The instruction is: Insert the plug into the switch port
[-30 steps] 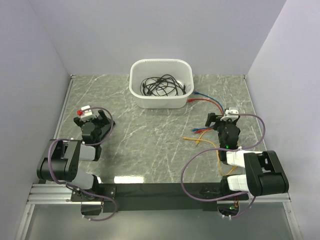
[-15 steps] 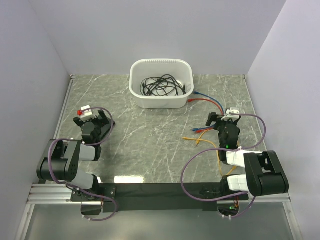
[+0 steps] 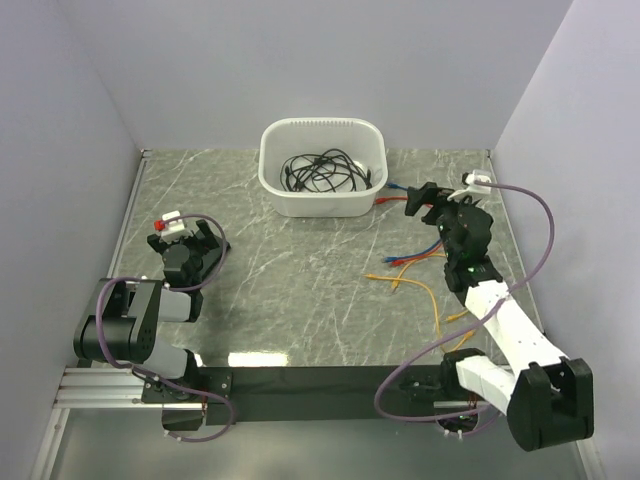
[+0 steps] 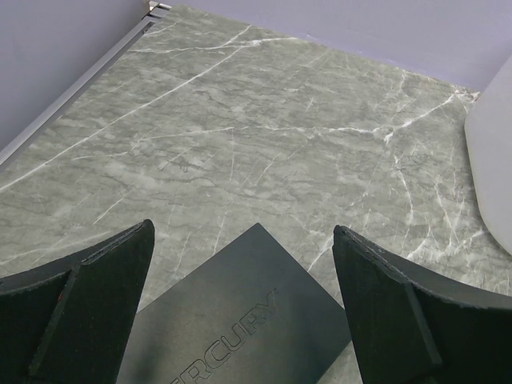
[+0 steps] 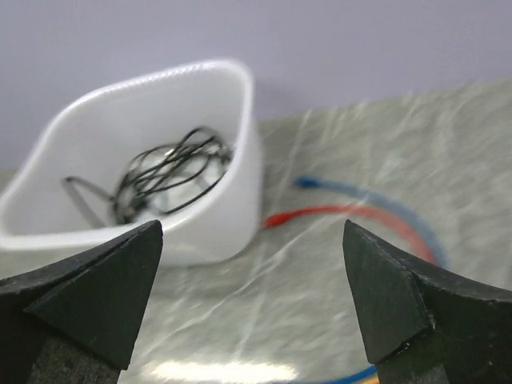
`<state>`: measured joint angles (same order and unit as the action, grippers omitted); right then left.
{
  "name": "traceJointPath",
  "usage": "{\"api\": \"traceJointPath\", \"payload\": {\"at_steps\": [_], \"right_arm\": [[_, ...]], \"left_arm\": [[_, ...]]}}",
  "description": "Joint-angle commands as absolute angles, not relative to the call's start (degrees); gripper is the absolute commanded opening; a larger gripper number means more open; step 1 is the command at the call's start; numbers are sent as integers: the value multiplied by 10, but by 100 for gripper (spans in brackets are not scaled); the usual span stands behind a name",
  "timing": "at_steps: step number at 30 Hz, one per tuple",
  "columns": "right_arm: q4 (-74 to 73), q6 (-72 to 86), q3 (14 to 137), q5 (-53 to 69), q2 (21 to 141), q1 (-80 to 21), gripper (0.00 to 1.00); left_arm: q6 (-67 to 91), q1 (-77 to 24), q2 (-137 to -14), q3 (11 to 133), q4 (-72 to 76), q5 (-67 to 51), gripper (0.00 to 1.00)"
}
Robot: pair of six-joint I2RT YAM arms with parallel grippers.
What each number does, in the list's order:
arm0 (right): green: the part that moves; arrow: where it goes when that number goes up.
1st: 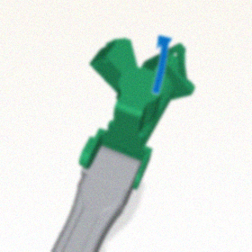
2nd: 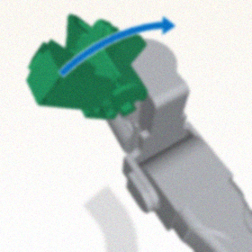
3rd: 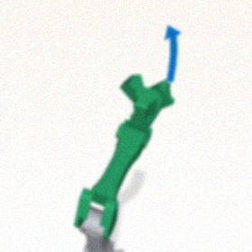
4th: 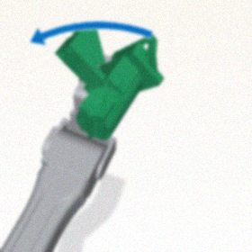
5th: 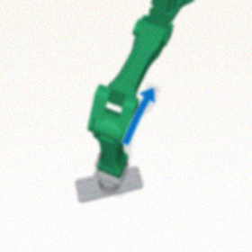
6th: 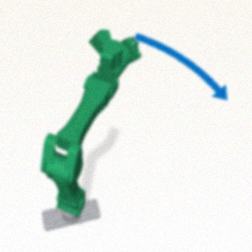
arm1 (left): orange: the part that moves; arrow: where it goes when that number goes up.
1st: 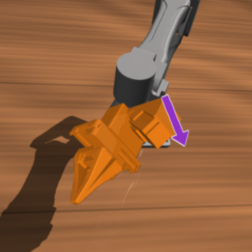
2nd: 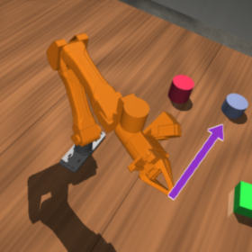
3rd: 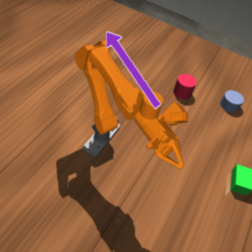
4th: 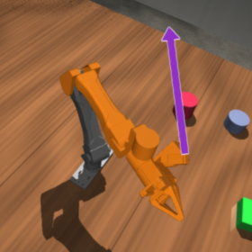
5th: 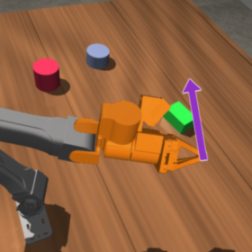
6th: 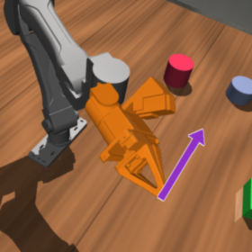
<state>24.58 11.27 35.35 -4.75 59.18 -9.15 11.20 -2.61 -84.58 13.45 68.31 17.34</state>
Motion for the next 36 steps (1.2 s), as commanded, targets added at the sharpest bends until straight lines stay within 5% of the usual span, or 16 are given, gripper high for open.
{"api": "traceJointPath", "payload": {"at_steps": [1, 3, 5, 16, 36], "right_arm": [[133, 297, 360, -14, 601, -89, 100], [76, 336, 401, 82, 664, -64, 100], [23, 325, 438, 129, 699, -73, 89], [-81, 256, 413, 1, 644, -213, 90], [-135, 251, 423, -35, 671, -254, 87]], "left_arm": [[105, -28, -838, 134, 713, 164, 99], [105, -27, -838, 134, 712, 164, 99], [105, -28, -837, 134, 712, 164, 99], [105, -28, -837, 134, 711, 164, 99], [106, -20, -837, 138, 706, 149, 99]]}}
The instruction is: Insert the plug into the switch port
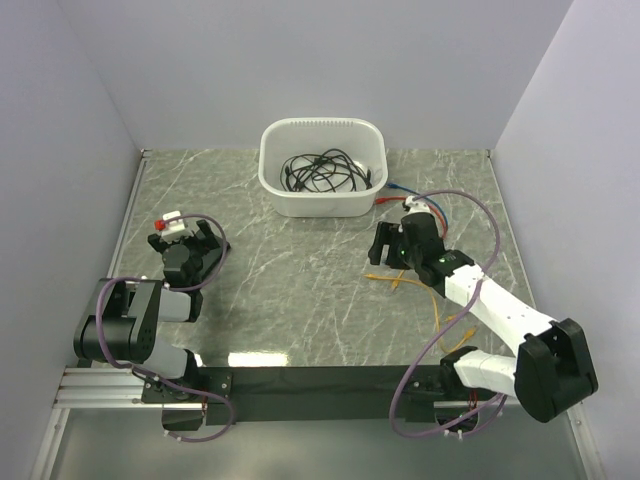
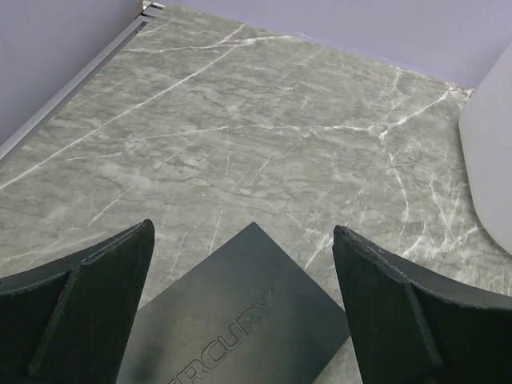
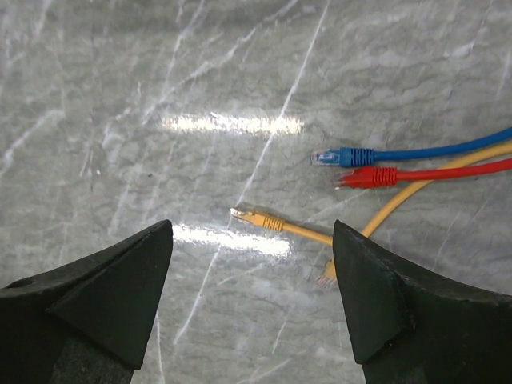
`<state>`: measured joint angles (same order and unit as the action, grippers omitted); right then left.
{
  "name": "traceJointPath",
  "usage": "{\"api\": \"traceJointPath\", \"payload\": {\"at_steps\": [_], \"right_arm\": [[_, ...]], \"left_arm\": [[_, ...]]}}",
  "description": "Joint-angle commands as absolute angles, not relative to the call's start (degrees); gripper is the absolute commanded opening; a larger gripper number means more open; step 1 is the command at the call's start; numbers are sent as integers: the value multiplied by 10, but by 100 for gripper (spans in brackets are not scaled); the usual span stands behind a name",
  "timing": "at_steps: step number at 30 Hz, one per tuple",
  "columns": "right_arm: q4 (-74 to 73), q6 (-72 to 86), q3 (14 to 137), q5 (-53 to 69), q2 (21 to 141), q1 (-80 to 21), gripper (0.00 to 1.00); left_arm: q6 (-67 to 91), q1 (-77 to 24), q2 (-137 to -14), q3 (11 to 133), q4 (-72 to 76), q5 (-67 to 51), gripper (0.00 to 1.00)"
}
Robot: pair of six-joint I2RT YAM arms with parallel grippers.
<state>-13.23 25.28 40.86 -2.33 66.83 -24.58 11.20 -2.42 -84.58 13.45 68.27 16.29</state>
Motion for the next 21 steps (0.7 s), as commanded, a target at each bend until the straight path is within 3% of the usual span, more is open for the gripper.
{"api": "traceJointPath", "payload": {"at_steps": [1, 5, 7, 8, 11, 16, 18, 21], "right_arm": [[-136, 247, 421, -37, 671, -254, 87], [-141, 247, 424, -39, 686, -257, 87], [-144, 245, 433, -37, 693, -261, 86], [-146, 243, 438, -40, 701, -264, 86], [-149, 238, 445, -53, 715, -272, 86], [-146, 241, 446, -54, 744, -284, 85], [-144, 241, 446, -53, 750, -289, 85], [-153, 235, 458, -61, 759, -301, 84]], "left_arm": [[106, -20, -838, 138, 705, 149, 99], [111, -27, -827, 143, 703, 181, 99], [113, -34, -791, 179, 618, 212, 99], [119, -39, -782, 205, 504, 221, 99], [136, -51, -752, 259, 434, 241, 99], [267, -50, -678, 316, 273, 227, 99], [401, -48, -681, 320, 207, 250, 99], [383, -38, -695, 341, 199, 161, 99]]}}
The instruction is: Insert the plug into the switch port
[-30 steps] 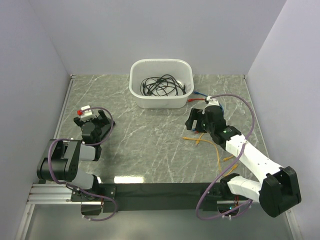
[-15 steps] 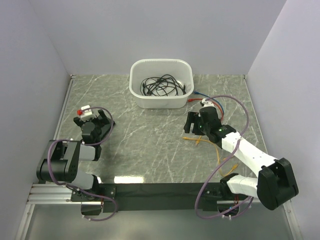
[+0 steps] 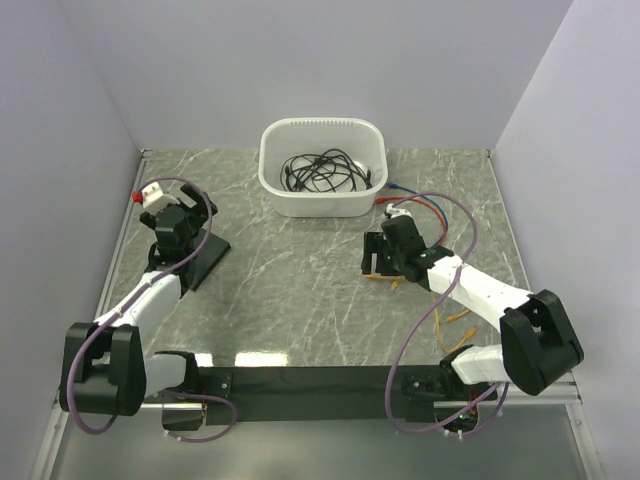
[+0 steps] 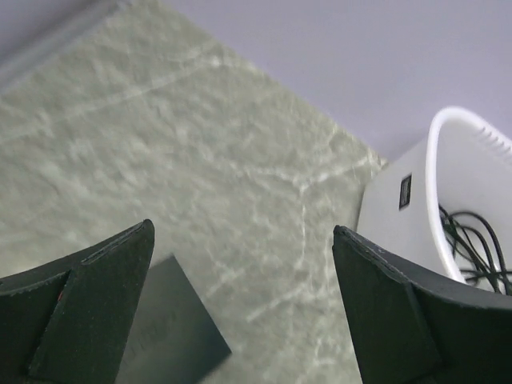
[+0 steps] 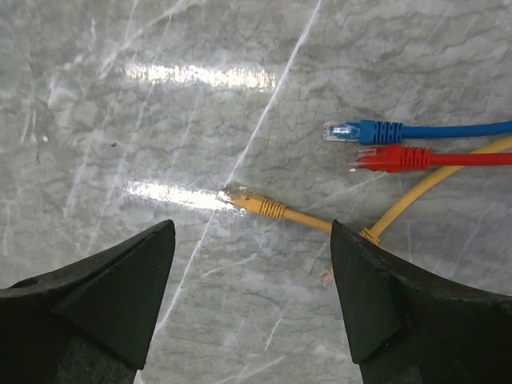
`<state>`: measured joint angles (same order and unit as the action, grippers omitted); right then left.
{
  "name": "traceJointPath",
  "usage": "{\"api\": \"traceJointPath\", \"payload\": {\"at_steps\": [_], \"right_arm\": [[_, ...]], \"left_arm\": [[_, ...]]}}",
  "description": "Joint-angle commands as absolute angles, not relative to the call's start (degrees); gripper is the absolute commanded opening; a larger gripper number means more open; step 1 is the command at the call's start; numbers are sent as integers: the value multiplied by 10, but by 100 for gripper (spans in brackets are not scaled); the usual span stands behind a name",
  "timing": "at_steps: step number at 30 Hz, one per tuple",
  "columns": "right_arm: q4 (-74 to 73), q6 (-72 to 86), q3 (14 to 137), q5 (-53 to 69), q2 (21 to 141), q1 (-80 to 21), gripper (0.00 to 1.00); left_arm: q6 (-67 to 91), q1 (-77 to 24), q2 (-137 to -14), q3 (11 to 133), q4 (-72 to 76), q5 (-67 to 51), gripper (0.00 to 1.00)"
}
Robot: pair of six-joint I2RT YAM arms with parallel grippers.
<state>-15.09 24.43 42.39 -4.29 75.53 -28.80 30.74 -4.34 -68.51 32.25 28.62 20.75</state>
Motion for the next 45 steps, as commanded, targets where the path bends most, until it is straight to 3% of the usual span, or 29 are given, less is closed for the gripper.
{"api": "traceJointPath", "payload": {"at_steps": [1, 19, 26, 45], "right_arm": [[-163, 234, 461, -68, 761, -302, 84], [-188, 202, 490, -41, 844, -311, 76], [-193, 199, 497, -49, 867, -311, 54], [-236, 189, 542, -44, 939, -312, 53]], "left_arm": [[385, -39, -680, 336, 210, 150, 99], [404, -47, -592, 296, 201, 105, 95], [407, -48, -593, 297, 199, 103, 94], [399, -49, -590, 294, 193, 113, 94]]}}
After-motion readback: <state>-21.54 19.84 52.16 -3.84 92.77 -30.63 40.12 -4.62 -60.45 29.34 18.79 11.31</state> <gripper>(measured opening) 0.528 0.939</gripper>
